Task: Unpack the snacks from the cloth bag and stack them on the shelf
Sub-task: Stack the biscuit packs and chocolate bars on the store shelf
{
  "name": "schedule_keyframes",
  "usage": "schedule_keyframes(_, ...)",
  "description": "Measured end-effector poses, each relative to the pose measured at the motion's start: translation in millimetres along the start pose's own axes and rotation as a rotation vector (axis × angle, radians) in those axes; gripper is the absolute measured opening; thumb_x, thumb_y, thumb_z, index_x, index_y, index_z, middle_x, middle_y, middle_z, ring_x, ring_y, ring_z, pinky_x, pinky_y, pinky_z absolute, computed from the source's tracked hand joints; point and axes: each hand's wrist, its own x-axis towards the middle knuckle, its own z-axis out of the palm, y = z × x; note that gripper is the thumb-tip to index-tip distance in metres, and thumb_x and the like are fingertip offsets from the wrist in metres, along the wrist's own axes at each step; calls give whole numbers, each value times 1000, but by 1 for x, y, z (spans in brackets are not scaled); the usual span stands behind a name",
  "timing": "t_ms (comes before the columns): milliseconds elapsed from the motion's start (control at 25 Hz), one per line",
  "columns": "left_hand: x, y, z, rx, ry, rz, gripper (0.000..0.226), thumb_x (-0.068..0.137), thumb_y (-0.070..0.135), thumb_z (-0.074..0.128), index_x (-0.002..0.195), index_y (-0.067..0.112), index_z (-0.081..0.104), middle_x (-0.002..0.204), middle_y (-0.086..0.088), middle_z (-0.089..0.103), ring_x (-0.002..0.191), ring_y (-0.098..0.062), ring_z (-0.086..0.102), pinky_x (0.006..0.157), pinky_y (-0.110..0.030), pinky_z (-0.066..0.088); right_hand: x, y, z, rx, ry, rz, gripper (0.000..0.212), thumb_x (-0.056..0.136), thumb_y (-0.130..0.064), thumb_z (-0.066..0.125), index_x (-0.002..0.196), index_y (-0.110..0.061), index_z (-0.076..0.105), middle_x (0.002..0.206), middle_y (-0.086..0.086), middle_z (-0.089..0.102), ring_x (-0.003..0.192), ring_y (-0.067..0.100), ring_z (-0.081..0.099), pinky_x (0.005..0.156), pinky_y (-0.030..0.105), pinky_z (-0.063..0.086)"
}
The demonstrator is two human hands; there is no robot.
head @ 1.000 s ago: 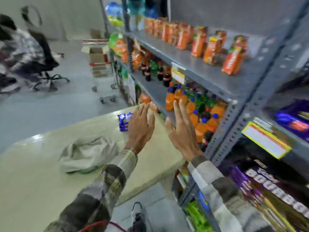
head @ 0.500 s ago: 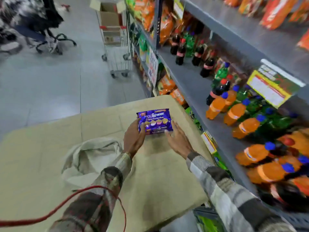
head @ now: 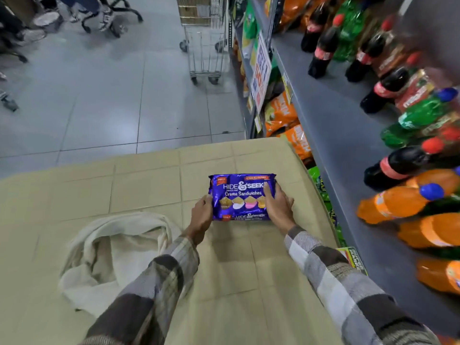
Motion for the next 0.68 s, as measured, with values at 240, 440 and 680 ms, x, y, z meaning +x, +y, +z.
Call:
schedule_keyframes(240,-5,4,26,-212,-36,7,46,91,55,33,85,38,76,93,6,79,86,-13,76,68,-23,55,7,17,7,326,-64,30,65,82,-56,32,146,-42,37,140,6,56,137,33,43,111,57,38)
schedule_keyframes(440,-21,20,16,-240,-5,16,43,88,37,43,86,11,77,87,-9,79,77,-26,76,58,-28,59,-15,17,-5,561,-87,-23,46,98,-15,41,142,-28,49,103,-10,77,98,19,73,81,39,61)
schedule_keyframes(680,-90,52,-25,-245,-128,140,41,92,26,43,75,17,79,83,-9,79,64,-20,75,46,-21,52,-126,-3,-37,749,-25,-226,62,98,-9,36,154,-33,27,111,-21,73,97,4,73,74,21,59)
